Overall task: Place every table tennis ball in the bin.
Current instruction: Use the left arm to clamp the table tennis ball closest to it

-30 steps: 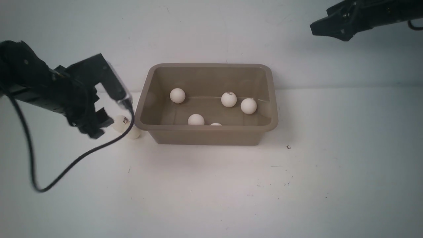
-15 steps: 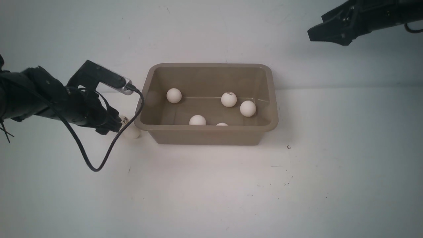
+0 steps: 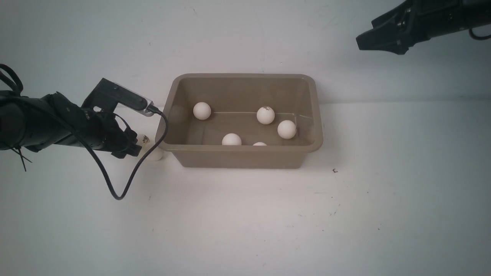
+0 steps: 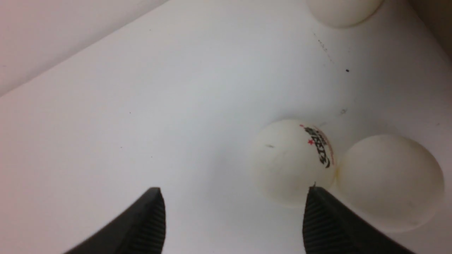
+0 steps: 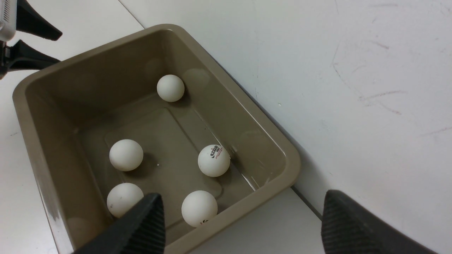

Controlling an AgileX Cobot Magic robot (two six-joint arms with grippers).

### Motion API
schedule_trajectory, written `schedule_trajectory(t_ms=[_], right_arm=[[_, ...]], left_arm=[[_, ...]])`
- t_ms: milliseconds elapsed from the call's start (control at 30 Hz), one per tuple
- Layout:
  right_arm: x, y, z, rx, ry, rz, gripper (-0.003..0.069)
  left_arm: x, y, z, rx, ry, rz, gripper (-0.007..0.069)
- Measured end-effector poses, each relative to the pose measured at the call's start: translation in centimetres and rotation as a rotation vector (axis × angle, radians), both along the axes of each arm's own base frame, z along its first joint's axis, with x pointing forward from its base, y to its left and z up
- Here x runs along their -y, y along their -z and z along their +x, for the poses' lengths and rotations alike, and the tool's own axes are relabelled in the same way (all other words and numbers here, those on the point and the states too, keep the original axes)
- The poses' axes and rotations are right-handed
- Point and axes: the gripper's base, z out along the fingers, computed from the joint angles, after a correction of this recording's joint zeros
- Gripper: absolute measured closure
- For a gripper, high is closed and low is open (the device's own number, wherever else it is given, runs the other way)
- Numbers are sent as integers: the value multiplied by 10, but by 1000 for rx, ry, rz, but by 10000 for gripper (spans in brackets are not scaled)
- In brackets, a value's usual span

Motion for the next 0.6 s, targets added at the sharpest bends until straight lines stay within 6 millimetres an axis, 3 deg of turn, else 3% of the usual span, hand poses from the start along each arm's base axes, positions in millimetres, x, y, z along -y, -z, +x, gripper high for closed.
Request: schedule_trajectory(t_ms=[300, 600], right_arm=[[0, 0, 0, 0, 0, 0, 122], [0, 0, 0, 0, 0, 0, 122]], left_arm=[[1, 1, 0, 1, 4, 3, 157], [15, 13, 4, 6, 25, 18, 157]])
